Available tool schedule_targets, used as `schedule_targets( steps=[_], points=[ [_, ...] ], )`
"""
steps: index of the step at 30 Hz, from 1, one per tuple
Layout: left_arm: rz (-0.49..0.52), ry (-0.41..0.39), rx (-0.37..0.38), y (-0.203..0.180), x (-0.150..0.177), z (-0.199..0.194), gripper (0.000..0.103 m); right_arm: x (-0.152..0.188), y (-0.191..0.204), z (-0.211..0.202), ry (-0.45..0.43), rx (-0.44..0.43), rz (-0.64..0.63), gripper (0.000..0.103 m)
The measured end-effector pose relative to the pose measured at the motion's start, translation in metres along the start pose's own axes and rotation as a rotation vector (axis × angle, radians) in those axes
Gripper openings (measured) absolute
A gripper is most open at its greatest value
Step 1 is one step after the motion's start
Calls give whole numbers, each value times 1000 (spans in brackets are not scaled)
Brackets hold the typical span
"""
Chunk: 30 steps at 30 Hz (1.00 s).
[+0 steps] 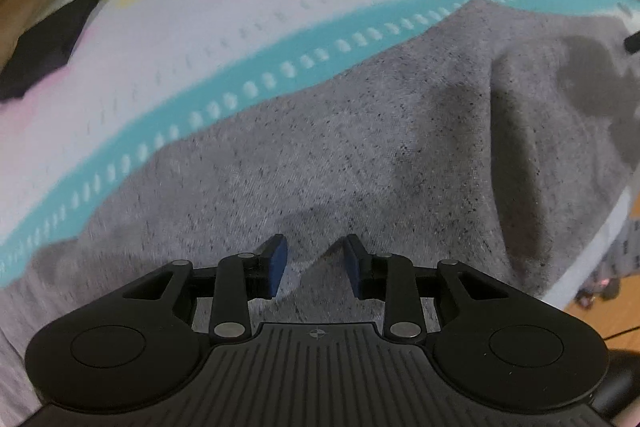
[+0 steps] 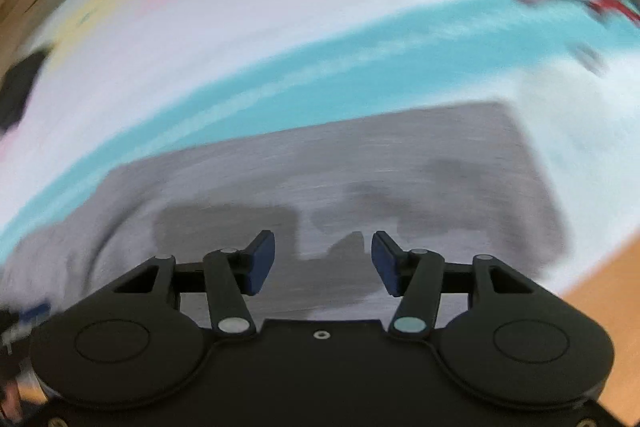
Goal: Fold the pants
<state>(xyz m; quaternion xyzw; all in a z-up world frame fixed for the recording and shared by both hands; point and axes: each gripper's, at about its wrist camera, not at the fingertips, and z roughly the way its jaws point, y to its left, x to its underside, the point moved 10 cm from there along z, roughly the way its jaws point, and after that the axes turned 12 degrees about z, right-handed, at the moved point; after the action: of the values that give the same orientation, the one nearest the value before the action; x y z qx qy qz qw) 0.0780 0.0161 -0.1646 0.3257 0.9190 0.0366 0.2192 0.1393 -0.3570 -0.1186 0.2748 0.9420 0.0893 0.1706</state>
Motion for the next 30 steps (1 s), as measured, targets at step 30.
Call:
schedule_targets(
  steps=[30],
  points=[
    [-201, 10, 144, 18, -2, 7, 31, -11, -109, -6, -4, 135, 263, 31]
  ],
)
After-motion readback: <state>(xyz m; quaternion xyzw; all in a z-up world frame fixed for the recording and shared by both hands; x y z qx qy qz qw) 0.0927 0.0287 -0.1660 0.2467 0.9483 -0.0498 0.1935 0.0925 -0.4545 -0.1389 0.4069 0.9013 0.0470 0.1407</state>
